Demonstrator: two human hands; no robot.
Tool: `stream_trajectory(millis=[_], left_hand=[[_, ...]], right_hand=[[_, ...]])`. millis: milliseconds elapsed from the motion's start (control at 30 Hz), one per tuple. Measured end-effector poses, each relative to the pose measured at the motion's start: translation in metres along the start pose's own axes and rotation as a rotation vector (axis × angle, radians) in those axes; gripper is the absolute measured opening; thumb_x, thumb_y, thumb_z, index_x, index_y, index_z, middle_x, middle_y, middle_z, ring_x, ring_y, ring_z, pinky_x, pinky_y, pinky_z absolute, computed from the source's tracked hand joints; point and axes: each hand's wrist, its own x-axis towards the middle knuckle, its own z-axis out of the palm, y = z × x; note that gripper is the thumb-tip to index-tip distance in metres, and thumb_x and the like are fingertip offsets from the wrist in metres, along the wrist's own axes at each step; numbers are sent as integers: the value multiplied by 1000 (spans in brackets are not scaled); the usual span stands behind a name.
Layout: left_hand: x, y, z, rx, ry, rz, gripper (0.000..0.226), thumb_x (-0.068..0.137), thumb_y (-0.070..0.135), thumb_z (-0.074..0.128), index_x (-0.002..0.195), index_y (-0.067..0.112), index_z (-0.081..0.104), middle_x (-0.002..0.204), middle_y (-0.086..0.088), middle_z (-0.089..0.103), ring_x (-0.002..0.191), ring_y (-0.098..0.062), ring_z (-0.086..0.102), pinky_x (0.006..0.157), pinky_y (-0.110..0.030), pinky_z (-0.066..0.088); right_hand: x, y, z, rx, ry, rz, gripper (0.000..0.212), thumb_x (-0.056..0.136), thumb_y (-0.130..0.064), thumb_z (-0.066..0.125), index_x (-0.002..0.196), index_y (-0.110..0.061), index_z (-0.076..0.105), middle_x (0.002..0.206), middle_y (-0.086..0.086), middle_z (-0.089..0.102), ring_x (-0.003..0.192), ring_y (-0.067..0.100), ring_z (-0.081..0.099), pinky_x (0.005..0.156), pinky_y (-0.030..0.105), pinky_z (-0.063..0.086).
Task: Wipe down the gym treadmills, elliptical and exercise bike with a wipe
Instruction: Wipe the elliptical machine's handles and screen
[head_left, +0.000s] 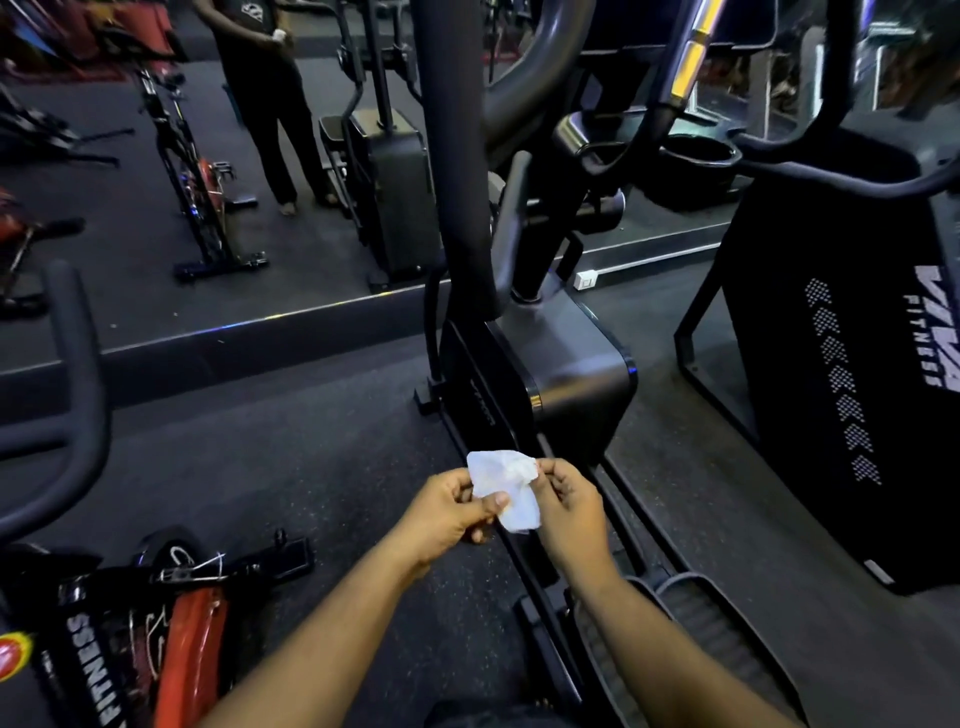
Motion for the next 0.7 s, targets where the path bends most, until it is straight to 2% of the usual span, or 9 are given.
stream_trajectory(millis=[100, 167, 267, 333, 433, 500, 533, 600, 700], left_hand=[[4, 3, 2, 94, 88, 31, 11, 94, 20, 74, 97, 9, 74, 77, 2, 71, 65, -10, 58, 63, -27, 49], [8, 5, 3, 125, 132, 40, 9, 95, 21, 72, 100, 14, 75, 88, 1, 77, 77, -10, 64, 75, -31, 53], [12, 8, 9, 98, 177, 0, 15, 98, 24, 67, 104, 12, 73, 99, -7, 77, 90, -19, 70, 88, -41, 55], [15, 10, 13, 101, 216, -12, 17, 101, 18, 60, 104, 4, 69, 91, -4, 77, 84, -19, 70, 78, -35, 56], [16, 11, 23, 102, 255, 5, 14, 102, 12, 58, 99, 3, 68, 82, -2, 76, 75, -15, 69, 65, -27, 55], [16, 12, 27, 79, 265, 21, 11, 101, 13, 61, 99, 7, 70, 84, -3, 77, 75, -16, 70, 67, -30, 56], [15, 12, 28, 84, 263, 25, 11, 101, 14, 62, 97, 8, 70, 83, -4, 77, 73, -17, 70, 66, -31, 56], [13, 10, 28, 111, 257, 26, 15, 102, 13, 60, 93, 10, 72, 77, -3, 74, 68, -15, 64, 64, -30, 53], [12, 5, 25, 111, 261, -14, 23, 104, 11, 55, 101, 17, 77, 74, 0, 70, 72, -17, 60, 70, -32, 51]], right_hand=[[8, -8, -4, 84, 4, 39, 23, 102, -15, 57, 84, -18, 71, 79, 0, 72, 74, 14, 63, 67, 36, 51], [14, -18, -9, 174, 3, 138, 26, 104, -16, 54, 87, -12, 73, 80, 3, 73, 75, 19, 64, 68, 35, 51], [19, -27, -15, 346, -152, 435, 41, 109, -44, 38, 108, -18, 70, 99, 11, 77, 90, 31, 73, 84, 51, 58], [21, -25, -19, 298, -294, 445, 46, 106, -56, 35, 117, -23, 65, 107, 6, 77, 98, 27, 74, 88, 52, 57], [22, -17, -22, 205, -289, 289, 22, 98, -31, 65, 113, -14, 65, 101, 5, 77, 94, 27, 74, 80, 45, 60], [25, -11, -25, 175, -188, 207, 8, 94, -8, 69, 100, -13, 69, 88, 4, 77, 81, 20, 71, 66, 27, 56], [26, -10, -27, 153, -144, 186, 12, 94, -3, 65, 96, -13, 71, 84, 3, 77, 76, 16, 70, 63, 22, 52], [26, -8, -30, 152, -97, 180, 21, 97, -1, 57, 96, -13, 73, 86, 4, 77, 77, 13, 71, 65, 23, 53], [28, -1, -36, 185, -97, 201, 21, 97, -3, 55, 99, -14, 73, 91, 7, 77, 82, 17, 71, 73, 37, 57]])
